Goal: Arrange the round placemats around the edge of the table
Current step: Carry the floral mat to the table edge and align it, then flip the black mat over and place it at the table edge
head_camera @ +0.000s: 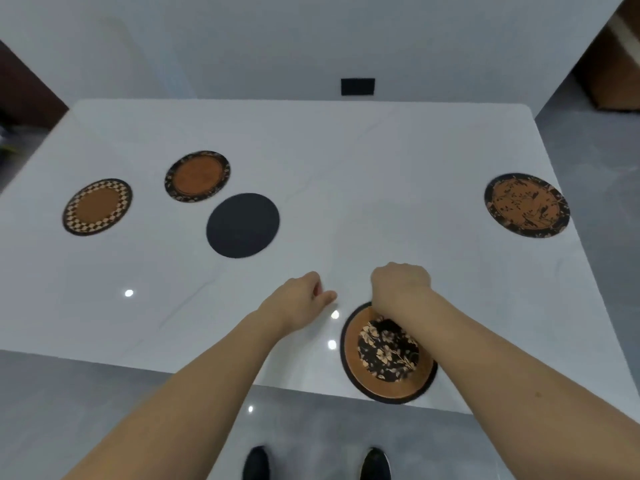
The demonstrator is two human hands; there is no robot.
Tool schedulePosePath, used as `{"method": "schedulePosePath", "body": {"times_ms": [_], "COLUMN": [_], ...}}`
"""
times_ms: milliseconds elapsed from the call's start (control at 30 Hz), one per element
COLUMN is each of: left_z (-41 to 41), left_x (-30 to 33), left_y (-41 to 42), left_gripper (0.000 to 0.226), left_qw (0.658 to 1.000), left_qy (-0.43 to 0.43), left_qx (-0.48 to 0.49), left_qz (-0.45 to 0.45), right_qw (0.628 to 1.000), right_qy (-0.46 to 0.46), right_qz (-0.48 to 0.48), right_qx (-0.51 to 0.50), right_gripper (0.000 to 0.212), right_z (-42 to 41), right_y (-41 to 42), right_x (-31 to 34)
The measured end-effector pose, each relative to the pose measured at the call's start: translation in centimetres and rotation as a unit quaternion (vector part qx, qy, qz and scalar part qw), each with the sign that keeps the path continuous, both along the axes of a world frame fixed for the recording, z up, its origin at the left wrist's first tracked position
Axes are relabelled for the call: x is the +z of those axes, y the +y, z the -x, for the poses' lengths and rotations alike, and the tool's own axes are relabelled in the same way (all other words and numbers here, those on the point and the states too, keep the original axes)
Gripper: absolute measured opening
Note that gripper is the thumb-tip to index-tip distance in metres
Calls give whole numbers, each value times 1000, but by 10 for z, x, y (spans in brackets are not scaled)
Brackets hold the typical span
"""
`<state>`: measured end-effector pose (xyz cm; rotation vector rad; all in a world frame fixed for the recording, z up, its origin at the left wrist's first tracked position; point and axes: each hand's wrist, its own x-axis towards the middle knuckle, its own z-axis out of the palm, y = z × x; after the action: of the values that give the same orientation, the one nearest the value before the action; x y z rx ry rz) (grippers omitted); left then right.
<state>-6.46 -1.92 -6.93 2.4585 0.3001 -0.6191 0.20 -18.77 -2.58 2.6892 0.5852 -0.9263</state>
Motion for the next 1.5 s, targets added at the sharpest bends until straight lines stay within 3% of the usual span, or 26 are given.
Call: {"method": "schedulePosePath", "body": {"times_ms": [100,167,300,433,567,633,767,933,1100,1200,1333,1400,1500], "left_z": [0,6,26,37,26,21,9,-42,-103,-100,-79,-76,-81], "left_x": [19,32,51,68,73,70,55,39,0,-34,-62,-68,-70], "left_y": [62,117,228,316,358,366,363,344,294,280,279,275,275], "left_gripper": [27,24,19,30,31,31,29,36,46,45,52,58,61], "left_qw": [999,998,992,987,987,988,992,996,992,988,951,942,945], "left_qy": [-22,-38,-46,-49,-43,-49,-63,-44,-80,-134,-280,-295,-286], "left_qx": [12,9,-1,16,9,-2,-42,-80,3,-74,-104,-80,-64], "left_qz": [-29,-54,-122,-154,-154,-145,-99,-23,100,32,-79,-134,-147], "right_qw": [988,968,954,927,915,907,847,806,807,781,767,770,769], "right_qy": [24,64,74,70,-16,-87,-219,-238,-303,-324,-343,-344,-349], "right_qz": [-146,-220,-266,-325,-334,-314,-290,-293,-282,-285,-289,-290,-299], "right_qx": [-51,-98,-120,-175,-225,-268,-388,-456,-421,-451,-458,-453,-444], "right_gripper": [13,19,39,57,57,55,48,54,47,49,51,51,51], "right_z": [-4,-1,16,30,22,13,5,19,25,23,19,19,20], "right_y": [56,100,188,263,297,299,285,282,296,294,295,294,294], "right_x": [15,21,25,30,24,13,-24,-76,-105,-111,-114,-118,-119]}}
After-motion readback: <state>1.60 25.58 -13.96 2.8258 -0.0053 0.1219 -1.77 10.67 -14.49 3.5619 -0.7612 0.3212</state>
